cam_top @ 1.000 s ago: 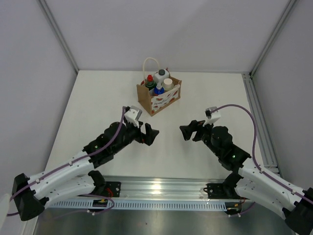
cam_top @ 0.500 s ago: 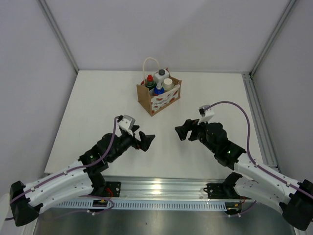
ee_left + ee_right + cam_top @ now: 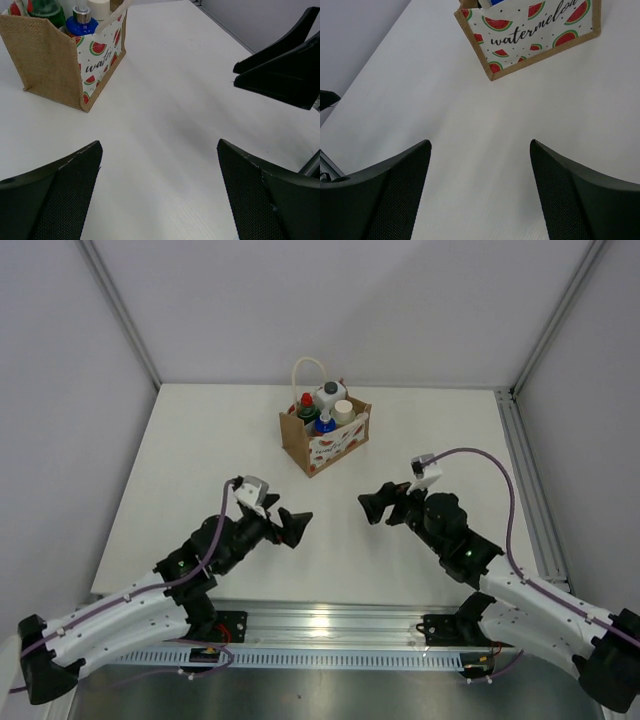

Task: Place the personal care products into the canvas bag

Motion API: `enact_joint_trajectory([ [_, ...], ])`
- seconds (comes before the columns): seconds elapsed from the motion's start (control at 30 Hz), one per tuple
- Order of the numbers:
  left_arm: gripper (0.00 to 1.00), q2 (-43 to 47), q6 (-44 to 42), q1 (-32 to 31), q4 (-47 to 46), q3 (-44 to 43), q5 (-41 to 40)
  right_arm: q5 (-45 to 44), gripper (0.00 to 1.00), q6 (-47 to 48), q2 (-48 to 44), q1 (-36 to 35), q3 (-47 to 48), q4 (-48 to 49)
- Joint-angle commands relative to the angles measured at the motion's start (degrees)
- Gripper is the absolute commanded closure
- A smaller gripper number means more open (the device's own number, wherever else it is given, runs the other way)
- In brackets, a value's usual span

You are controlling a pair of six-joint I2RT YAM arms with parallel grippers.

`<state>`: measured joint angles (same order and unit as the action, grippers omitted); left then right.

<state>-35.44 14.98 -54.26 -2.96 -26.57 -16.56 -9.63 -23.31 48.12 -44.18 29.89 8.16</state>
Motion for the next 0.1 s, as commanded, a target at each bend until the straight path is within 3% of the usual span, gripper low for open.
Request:
enact_joint_trajectory([
  [0.0, 0.01, 1.43, -0.04, -0.50, -1.35, -0.24, -1.64, -0.66, 0.17, 0.55, 1.54, -0.29, 0.17, 3.00],
  [0.07, 0.01, 0.90, -0.13, -0.50, -1.26, -0.59, -1.55, 0.30, 0.17, 0.55, 1.80, -0.38, 0.34, 3.17],
])
